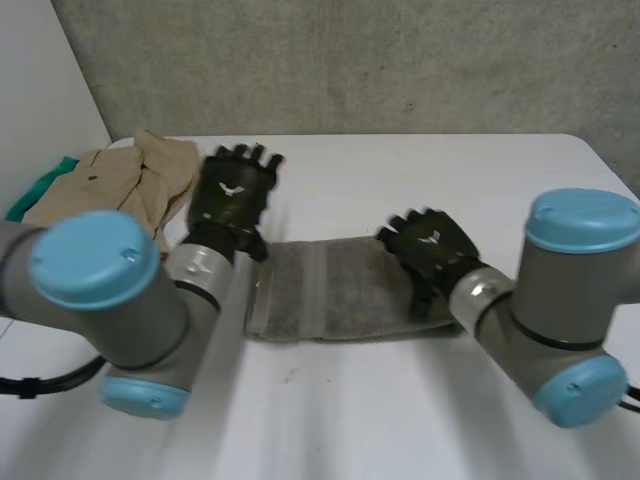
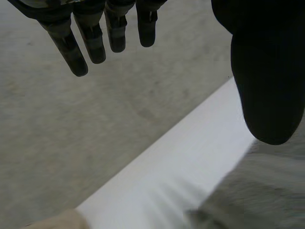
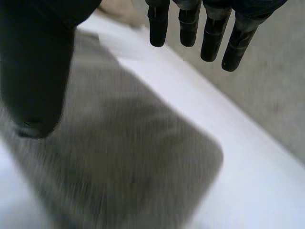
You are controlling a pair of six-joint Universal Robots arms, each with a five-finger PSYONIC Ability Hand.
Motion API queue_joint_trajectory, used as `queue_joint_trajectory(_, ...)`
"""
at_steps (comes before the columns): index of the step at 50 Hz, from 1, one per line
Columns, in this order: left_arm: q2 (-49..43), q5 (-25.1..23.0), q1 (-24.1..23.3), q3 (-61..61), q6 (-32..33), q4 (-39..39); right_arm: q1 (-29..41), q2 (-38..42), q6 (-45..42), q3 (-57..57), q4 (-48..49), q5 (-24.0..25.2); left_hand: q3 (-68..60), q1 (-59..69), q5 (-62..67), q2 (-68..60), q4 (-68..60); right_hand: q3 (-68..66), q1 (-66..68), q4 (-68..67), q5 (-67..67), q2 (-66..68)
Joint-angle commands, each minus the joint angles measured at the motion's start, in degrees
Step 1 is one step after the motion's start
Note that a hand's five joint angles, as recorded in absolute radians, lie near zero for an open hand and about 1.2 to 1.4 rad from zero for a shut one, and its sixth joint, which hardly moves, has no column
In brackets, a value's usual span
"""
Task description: Fold the laundry.
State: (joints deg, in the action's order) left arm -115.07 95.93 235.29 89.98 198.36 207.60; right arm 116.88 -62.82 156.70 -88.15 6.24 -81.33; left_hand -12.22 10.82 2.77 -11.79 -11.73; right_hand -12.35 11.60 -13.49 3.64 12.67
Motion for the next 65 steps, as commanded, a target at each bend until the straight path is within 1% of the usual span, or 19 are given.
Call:
queue_joint_trajectory(1, -6.48, 0.22, -4.05, -3.32, 0.27, -0.53, -5.43, 1.72, -5.68, -6.68, 2.71, -0.49, 2.22, -0.82, -2.77, 1.79, 1.73, -7.25, 7.99, -6.1, 5.95, 6.92)
queue_joint_trajectory(3, -6.57, 0.31, -3.88, -3.24, 0.18, -0.53, -6.75, 2.17, -7.97, -7.83, 3.86, -0.93, 2.22, -0.82, -2.77, 1.79, 1.73, -22.04, 22.78, -20.89, 20.74, 21.71)
queue_joint_trajectory(4, -6.57, 0.31, -3.88, -3.06, 0.18, -0.53, -7.63, 2.17, -9.03, -8.27, 4.22, -1.02, 2.22, -0.82, -2.77, 1.79, 1.73, -34.12, 34.86, -32.97, 32.82, 33.79)
queue_joint_trajectory(5, -6.48, 0.31, -3.88, -2.89, 0.18, -0.53, -9.2, 2.0, -11.13, -9.05, 4.48, -1.2, 2.22, -0.82, -2.77, 1.79, 1.73, -63.88, 64.62, -62.74, 62.58, 63.56)
queue_joint_trajectory(6, -6.48, 0.31, -3.88, -2.8, 0.18, -0.61, -9.91, 1.91, -12.02, -9.32, 4.74, -1.2, 2.22, -0.82, -2.77, 1.79, 1.73, -67.62, 68.36, -66.47, 66.32, 67.29)
queue_joint_trajectory(12, -2.97, 0.31, -2.12, -1.39, 0.01, -2.11, -10.28, 1.47, -17.73, -7.66, 4.92, -1.55, 2.22, -0.82, -2.77, 1.79, 1.73, -67.65, 68.4, -66.51, 66.36, 67.33)
queue_joint_trajectory(16, -0.16, 0.4, 0.08, -0.51, -0.08, -2.72, -2.22, 0.68, -21.69, -1.44, 4.75, -2.78, 2.22, -0.82, -2.77, 1.79, 1.73, -67.65, 68.4, -66.51, 66.36, 67.33)
queue_joint_trajectory(22, 3.53, 0.84, 3.76, 1.68, -0.17, -3.34, 10.63, 4.1, -22.22, 5.26, 5.01, -1.55, 2.22, -0.82, -2.77, 1.79, 1.73, -67.65, 68.4, -66.51, 66.36, 67.33)
queue_joint_trajectory(28, 5.56, 1.01, 6.05, 3.79, -0.35, -3.25, 20.39, 8.23, -21.53, 7.9, 4.92, 7.48, 2.22, -0.82, -2.77, 1.79, 1.73, -67.65, 68.4, -66.51, 66.36, 67.33)
queue_joint_trajectory(31, 5.74, 0.92, 6.14, 4.06, -0.52, -3.34, 20.4, 8.76, -20.3, 8.25, 4.84, 8.91, 2.22, -0.82, -2.77, 1.79, 1.73, -36.87, 37.61, -35.72, 35.57, 36.54)
queue_joint_trajectory(32, 5.74, 0.92, 6.14, 4.06, -0.61, -3.25, 20.31, 8.24, -17.68, 7.99, 4.84, 8.39, 2.22, -0.82, -2.77, 1.79, 1.73, -15.11, 15.86, -13.97, 13.82, 14.79)
queue_joint_trajectory(33, 5.74, 0.75, 6.06, 3.97, -0.7, -3.25, 20.23, 8.06, -15.91, 7.99, 4.75, 8.12, 2.22, -0.82, -2.77, 1.79, 1.73, -3.24, 3.98, -2.1, 1.94, 2.92)
queue_joint_trajectory(34, 5.74, 0.75, 5.97, 3.97, -0.7, -3.25, 19.96, 7.8, -13.63, 7.99, 4.66, 7.77, 2.22, -0.82, -2.77, 1.79, 1.73, 2.35, -1.6, 3.49, -3.64, -2.67)
queue_joint_trajectory(38, 5.56, 0.49, 5.01, 3.18, -0.87, -3.25, 14.0, 4.73, -0.02, 6.67, 4.75, 6.98, 2.22, -0.82, -2.77, 1.79, 1.73, 2.35, -1.6, 3.49, -3.64, -2.67)
queue_joint_trajectory(39, 5.56, 0.48, 4.74, 3.01, -0.96, -3.25, 9.81, 2.37, 4.88, 5.89, 4.75, 6.54, 2.22, -0.82, -2.77, 1.79, 1.73, 2.35, -1.6, 3.49, -3.64, -2.67)
queue_joint_trajectory(44, 4.95, 0.22, 0.26, 0.72, -4.56, -3.16, 0.55, -1.78, 15.91, 4.83, 3.78, 5.22, 2.17, -0.77, -2.73, 1.74, 1.69, 2.35, -1.6, 3.49, -3.64, -2.67)
queue_joint_trajectory(49, 2.49, 0.13, -3.34, -1.39, -10.36, -5.35, -0.34, -0.21, 18.29, 6.4, -0.52, 4.69, 1.5, -0.1, -2.06, 1.07, 1.02, 2.35, -1.6, 3.49, -3.64, -2.67)
queue_joint_trajectory(60, -4.45, 1.45, -4.23, -4.99, -10.19, -21.42, 1.59, 10.34, 18.29, 16.42, -11.24, 5.48, 1.16, 0.24, -1.72, 0.73, 0.68, 2.35, -1.6, 3.49, -3.64, -2.67)
queue_joint_trajectory(65, -7.87, 1.8, -3.7, -6.39, -9.05, -25.83, 3.61, 15.61, 17.42, 20.47, -14.41, 5.39, 1.33, 0.07, -1.89, 0.9, 0.85, 2.35, -1.6, 3.49, -3.64, -2.67)
